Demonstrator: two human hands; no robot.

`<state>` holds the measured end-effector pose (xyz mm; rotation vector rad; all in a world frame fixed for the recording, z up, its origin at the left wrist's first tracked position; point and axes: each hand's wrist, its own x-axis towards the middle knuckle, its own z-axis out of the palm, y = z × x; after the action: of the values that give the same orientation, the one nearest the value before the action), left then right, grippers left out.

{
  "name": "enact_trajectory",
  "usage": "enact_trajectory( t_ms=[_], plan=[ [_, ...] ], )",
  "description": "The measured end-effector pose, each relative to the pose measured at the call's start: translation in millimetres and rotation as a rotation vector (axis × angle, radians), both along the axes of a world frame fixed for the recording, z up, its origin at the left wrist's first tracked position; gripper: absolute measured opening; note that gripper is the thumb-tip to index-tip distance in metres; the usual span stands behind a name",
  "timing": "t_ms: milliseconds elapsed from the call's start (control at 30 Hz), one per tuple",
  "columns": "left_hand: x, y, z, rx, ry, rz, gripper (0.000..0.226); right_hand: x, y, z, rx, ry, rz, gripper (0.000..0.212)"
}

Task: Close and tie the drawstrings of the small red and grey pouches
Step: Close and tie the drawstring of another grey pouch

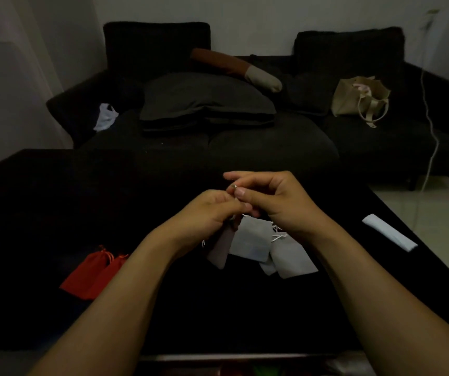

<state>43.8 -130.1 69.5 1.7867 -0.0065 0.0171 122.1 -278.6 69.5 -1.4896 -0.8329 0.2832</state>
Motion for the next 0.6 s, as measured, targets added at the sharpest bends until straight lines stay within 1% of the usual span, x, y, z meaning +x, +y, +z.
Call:
enact_trajectory(
  t_ms=[67, 167, 267, 433, 500, 600],
  plan=[
    [1.0, 1.8, -1.5, -0.003, 0.007, -0.012, 0.024, 0.3, -2.2, 0.1, 0.01, 0.025, 0.002, 0.016],
    [1.6, 2.2, -3.5, 0.004, 0.006, -0.021, 0.035, 1.5, -4.6, 0.8, -0.002, 0.046, -0.014, 0.014],
    [1.7, 1.9, -5.9, 0.037, -0.001, 0.018, 0.033, 3.1, -4.2, 0.2, -0.037, 0.026, -0.054, 0.013],
    [4.2, -2.0, -9.9, 0.084, -0.074, 0.11, 0.031, 3.3, -0.5, -0.4, -0.04, 0.064, -0.118, 0.012],
    [5.1, -1.5, -12.0, 0.157, -0.062, 0.131, 0.027, 3.2, 1.3, -1.7, -0.102, 0.015, -0.139, 0.011],
    [6.4, -0.8, -15.2, 0.299, -0.09, 0.204, 0.011, 1.6, 1.8, -1.2, -0.208, -0.056, -0.187, 0.008]
  ],
)
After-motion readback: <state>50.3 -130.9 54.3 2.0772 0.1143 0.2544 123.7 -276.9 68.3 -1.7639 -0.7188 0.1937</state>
